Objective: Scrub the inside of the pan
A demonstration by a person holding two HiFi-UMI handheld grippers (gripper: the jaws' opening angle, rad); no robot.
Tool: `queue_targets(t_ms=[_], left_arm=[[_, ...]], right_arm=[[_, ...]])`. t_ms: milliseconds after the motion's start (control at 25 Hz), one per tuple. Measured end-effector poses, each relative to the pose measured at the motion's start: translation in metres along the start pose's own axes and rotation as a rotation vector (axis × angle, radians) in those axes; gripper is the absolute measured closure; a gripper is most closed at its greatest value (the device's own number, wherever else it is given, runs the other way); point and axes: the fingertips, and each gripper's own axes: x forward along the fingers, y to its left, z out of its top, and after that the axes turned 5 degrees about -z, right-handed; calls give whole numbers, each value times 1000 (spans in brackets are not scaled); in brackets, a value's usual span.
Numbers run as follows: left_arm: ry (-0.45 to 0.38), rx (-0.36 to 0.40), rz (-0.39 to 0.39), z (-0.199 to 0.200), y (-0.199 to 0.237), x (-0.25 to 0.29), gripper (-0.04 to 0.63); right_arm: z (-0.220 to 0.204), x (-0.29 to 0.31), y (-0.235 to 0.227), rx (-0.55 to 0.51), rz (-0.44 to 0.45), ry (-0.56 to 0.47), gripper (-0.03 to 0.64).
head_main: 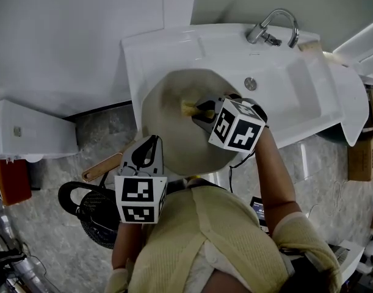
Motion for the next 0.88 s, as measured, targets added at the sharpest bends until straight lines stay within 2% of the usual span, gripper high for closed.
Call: queue_targets(t_ms=[200, 440, 880], left_arm=[[-2, 6, 5, 4, 4, 2, 525], [4, 2, 4, 6, 7, 6, 525], [14, -1, 0, 8, 9, 11, 525]], right_arm=[[-6, 7, -31, -97, -155, 72, 538], [0, 11, -66, -162, -335, 75, 538], [-27, 25, -94, -185, -424, 210, 538]])
